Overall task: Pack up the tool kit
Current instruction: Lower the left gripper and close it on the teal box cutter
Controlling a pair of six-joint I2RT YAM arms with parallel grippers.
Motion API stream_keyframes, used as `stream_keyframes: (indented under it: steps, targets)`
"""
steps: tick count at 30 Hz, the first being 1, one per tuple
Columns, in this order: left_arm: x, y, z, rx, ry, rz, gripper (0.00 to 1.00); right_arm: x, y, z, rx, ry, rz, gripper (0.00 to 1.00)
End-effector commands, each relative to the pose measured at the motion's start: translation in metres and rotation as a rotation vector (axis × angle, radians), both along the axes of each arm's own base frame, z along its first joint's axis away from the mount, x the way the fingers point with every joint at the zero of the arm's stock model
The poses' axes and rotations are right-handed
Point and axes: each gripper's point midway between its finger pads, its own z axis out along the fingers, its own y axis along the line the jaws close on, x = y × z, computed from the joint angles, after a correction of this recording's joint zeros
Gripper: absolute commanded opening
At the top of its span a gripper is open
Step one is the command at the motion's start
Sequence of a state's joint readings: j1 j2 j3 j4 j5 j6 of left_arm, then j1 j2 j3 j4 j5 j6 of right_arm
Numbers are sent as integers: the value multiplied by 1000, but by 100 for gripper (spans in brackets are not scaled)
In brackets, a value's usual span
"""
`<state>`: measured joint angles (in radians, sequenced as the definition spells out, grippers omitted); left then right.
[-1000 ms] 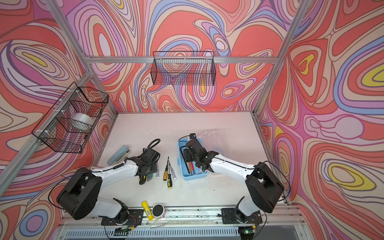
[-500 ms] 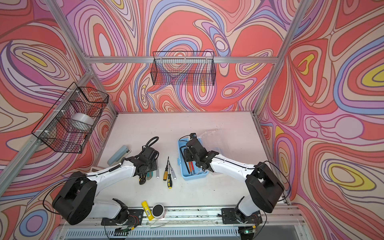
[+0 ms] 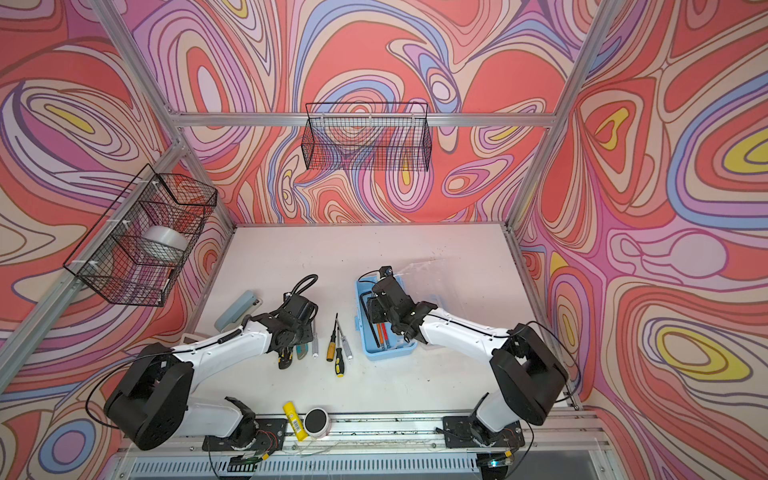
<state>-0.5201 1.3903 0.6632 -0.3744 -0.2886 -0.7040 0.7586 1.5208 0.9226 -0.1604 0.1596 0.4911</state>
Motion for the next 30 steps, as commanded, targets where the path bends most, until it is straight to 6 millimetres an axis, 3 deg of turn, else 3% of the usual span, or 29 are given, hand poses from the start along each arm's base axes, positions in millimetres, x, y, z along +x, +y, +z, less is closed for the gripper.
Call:
stream_keyframes:
  steps: [1,13,22,30]
  targets:
    - [1,6,-2,13,10,34,37,1,-5,-10,-14,18,-15,63]
    - [15,-8,-15,-39,61,22,37,4,-8,-13,-16,24,-15,63]
    - [14,-11,-22,-48,82,9,23,7,-9,-16,-10,33,-16,63]
    - [15,-8,-11,-40,54,11,16,7,-8,-13,1,34,-15,63]
